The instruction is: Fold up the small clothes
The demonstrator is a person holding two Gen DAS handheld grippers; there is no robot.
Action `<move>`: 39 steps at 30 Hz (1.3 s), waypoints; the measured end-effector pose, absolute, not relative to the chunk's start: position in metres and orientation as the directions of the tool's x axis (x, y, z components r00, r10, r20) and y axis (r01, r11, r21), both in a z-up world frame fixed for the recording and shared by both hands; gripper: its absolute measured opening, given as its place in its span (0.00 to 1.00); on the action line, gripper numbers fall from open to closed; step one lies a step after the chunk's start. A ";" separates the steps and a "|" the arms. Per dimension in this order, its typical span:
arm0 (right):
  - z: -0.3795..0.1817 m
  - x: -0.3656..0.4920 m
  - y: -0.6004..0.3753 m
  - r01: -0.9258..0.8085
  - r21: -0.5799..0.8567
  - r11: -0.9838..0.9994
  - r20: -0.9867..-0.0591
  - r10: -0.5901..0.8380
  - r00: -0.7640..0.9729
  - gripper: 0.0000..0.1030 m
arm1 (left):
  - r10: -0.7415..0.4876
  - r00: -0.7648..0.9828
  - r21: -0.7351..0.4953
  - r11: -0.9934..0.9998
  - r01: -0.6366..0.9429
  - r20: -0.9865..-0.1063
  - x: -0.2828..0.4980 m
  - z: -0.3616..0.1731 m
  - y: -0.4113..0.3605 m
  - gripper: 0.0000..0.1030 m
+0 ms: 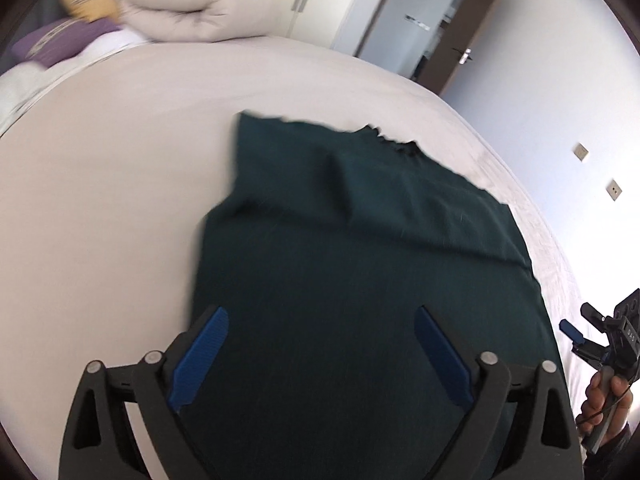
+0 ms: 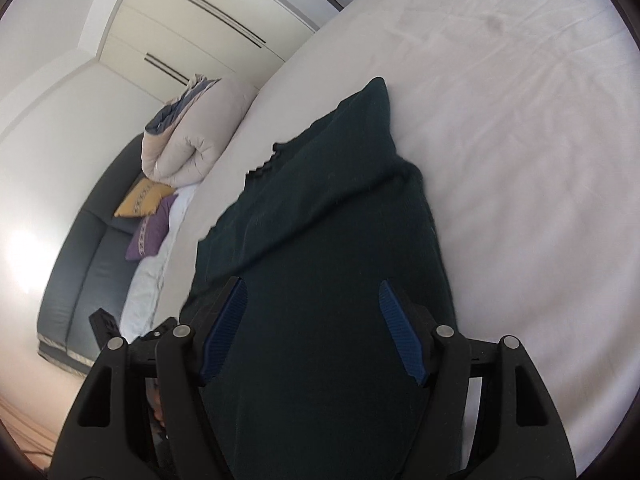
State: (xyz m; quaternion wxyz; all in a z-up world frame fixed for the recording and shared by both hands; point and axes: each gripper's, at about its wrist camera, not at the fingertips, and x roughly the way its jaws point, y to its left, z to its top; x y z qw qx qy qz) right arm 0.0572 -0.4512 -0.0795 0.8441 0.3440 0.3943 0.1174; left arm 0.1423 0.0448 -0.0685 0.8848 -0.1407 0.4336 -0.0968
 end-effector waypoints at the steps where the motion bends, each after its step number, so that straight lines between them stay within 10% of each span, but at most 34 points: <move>1: -0.076 0.042 -0.452 0.077 0.660 0.747 -0.597 0.460 0.657 0.66 | -0.291 0.600 -0.334 0.942 0.042 -0.745 0.129 -0.069 0.050 0.94; 24: -0.088 -0.142 -0.485 0.188 0.620 0.761 -0.738 0.486 0.468 0.66 | -0.422 0.452 -0.464 0.885 0.020 -0.786 0.003 -0.098 0.101 0.91; 39: -0.093 -0.153 -0.503 0.259 0.692 0.674 -0.702 0.547 0.455 0.66 | -0.448 0.327 -0.457 0.888 0.055 -0.832 0.008 -0.100 0.096 0.73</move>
